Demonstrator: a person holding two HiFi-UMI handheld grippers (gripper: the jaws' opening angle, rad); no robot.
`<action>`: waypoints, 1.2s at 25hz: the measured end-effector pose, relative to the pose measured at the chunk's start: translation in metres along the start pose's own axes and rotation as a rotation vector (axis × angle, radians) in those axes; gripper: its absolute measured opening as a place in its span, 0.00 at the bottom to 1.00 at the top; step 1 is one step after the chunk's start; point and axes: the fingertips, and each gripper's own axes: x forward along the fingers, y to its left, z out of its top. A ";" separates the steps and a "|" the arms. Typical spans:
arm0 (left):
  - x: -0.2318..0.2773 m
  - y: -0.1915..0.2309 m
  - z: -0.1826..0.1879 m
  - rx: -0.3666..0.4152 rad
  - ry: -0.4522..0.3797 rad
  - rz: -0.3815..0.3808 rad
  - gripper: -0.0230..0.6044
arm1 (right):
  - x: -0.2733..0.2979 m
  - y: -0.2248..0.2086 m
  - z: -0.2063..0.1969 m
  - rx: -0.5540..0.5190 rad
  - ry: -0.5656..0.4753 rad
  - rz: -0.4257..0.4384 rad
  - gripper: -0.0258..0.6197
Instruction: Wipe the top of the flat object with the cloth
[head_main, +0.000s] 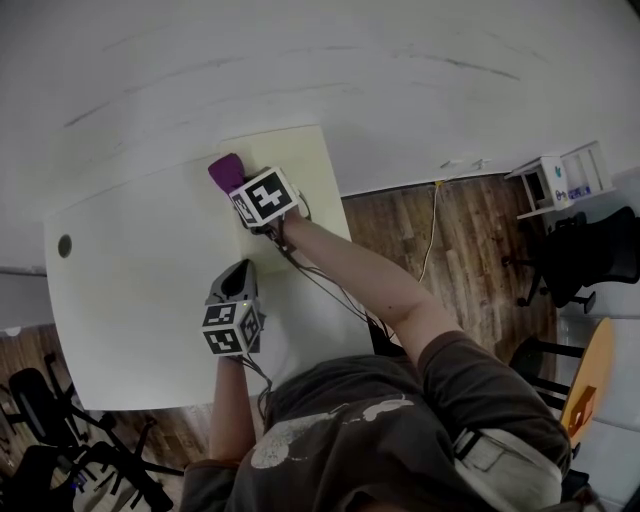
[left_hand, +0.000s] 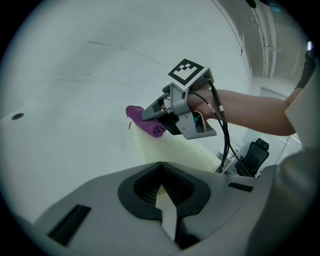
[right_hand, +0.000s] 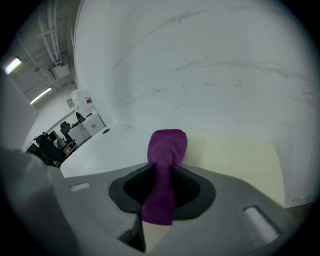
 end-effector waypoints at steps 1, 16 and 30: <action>0.000 0.000 0.000 0.000 0.001 0.001 0.05 | 0.000 -0.002 -0.001 0.016 -0.001 0.005 0.19; 0.004 -0.002 0.000 0.017 0.005 0.004 0.05 | -0.035 -0.083 -0.023 0.184 -0.036 -0.100 0.19; 0.005 -0.004 -0.001 0.050 0.020 0.008 0.05 | -0.079 -0.152 -0.055 0.291 -0.052 -0.195 0.19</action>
